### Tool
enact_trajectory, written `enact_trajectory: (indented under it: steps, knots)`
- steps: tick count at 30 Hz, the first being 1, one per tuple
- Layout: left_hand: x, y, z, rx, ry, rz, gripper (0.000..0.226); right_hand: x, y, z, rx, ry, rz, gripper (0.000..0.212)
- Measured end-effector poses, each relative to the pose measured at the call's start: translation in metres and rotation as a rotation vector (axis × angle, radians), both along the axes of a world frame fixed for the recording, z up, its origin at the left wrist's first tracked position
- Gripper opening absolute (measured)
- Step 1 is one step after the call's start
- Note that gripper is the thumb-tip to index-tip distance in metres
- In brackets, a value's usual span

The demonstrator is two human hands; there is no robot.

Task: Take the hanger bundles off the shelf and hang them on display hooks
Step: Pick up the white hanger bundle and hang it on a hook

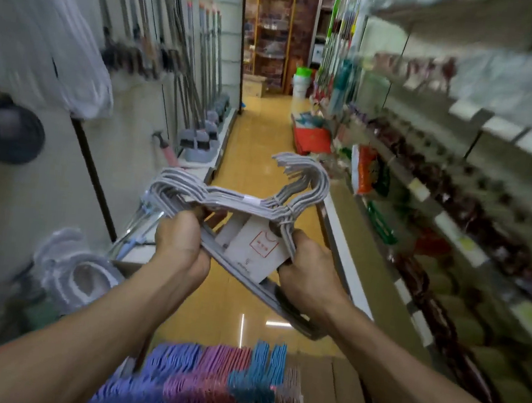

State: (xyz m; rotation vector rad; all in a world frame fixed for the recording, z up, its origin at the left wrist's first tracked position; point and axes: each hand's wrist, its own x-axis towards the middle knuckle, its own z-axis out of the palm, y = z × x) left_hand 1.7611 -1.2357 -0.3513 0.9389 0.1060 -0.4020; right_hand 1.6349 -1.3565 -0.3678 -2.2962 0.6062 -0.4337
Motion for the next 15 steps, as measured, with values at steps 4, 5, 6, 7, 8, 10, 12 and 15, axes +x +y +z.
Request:
enact_trajectory:
  steps: [4, 5, 6, 7, 8, 10, 12, 15]
  knots:
    - [0.007, 0.016, 0.109, 0.011, -0.012, -0.001, 0.033, 0.006, 0.017, 0.114, -0.076, 0.013, -0.015, 0.029]
    - [0.009, 0.021, 0.133, -0.001, -0.036, -0.005, 0.035, 0.005, 0.022, 0.14, -0.087, 0.015, -0.014, 0.029]
    - [0.012, 0.026, 0.155, -0.005, -0.068, -0.005, 0.038, 0.004, 0.027, 0.165, -0.097, 0.018, -0.018, 0.029]
    - [0.011, 0.032, 0.18, -0.007, -0.096, -0.012, 0.041, 0.002, 0.033, 0.189, -0.103, 0.017, -0.022, 0.028]
    - [0.009, 0.038, 0.204, -0.01, -0.115, -0.024, 0.043, 0.0, 0.038, 0.212, -0.112, 0.01, -0.026, 0.027]
    - [0.006, 0.05, 0.246, -0.02, -0.14, -0.043, 0.042, -0.004, 0.047, 0.254, -0.132, 0.001, -0.046, 0.023]
    - [0.002, 0.062, 0.282, -0.024, -0.13, -0.056, 0.04, -0.009, 0.056, 0.291, -0.169, -0.003, -0.065, 0.022]
    - [-0.008, 0.079, 0.326, -0.038, -0.171, -0.076, 0.032, -0.016, 0.071, 0.338, -0.205, -0.029, -0.063, 0.026]
